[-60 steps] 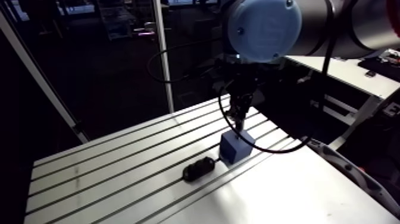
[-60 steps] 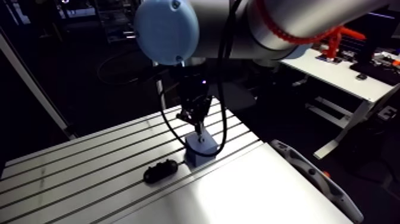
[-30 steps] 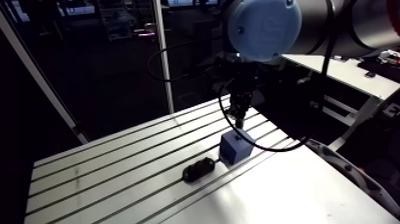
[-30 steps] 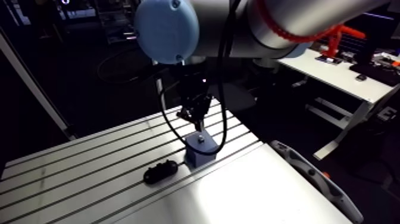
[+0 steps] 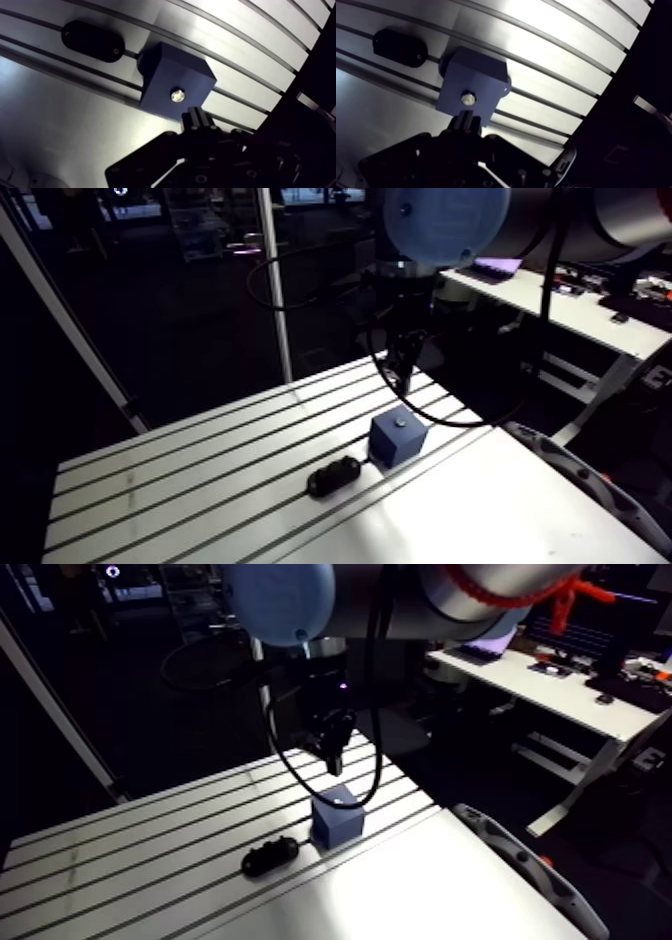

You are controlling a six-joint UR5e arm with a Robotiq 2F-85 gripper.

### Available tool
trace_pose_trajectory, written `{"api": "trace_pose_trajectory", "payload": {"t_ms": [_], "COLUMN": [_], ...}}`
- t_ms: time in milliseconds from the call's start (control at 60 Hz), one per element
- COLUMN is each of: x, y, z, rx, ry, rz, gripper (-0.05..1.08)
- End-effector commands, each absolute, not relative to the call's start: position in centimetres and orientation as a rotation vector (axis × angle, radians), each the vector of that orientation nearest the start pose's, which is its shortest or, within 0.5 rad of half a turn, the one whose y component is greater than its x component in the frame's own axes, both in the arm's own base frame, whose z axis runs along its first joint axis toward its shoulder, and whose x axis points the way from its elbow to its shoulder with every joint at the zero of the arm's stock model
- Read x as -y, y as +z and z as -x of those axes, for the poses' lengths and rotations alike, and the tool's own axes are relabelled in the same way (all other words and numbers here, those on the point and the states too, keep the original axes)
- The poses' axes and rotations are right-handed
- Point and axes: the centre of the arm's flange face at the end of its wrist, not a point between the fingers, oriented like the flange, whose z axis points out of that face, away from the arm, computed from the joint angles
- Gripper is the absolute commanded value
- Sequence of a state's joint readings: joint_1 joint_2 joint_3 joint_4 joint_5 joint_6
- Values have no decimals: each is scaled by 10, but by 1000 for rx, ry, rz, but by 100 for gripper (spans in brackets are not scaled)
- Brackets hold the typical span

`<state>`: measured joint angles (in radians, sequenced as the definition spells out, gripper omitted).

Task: Pick up the M10 bolt and insert it into the hex recess until seated.

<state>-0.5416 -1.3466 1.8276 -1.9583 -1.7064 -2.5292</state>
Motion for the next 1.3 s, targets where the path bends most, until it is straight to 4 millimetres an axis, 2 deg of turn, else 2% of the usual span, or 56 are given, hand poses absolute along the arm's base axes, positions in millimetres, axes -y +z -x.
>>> {"api": "trace_pose_trajectory", "payload": {"t_ms": [17,167,183,200,217,233,250,267,283,300,317,400,633,950,1100,1200,1250,1300], "x": [-172,-170,-169,-169,-169,-169,-167,-167,-166,-166,-165,-162,-159,-163,-162,-163,-163,-163], "y": [290,287,286,286,286,286,287,287,286,286,286,285,281,260,253,251,251,251], "z": [519,515,515,515,514,514,513,513,512,512,510,505,501,491,489,490,491,491], "rx": [-2915,-2909,-2911,-2911,-2912,-2912,-2911,-2911,-2910,-2910,-2909,-2909,-2910,-2952,-2946,-2949,-2952,-2952], "ry": [54,52,50,50,50,50,51,51,51,51,46,42,37,56,41,42,41,41], "rz": [626,621,613,613,608,608,607,607,607,607,607,605,596,485,478,452,451,451], "gripper": [108,101,92,92,75,75,58,58,37,37,22,10,6,8,23,27,34,36]}}
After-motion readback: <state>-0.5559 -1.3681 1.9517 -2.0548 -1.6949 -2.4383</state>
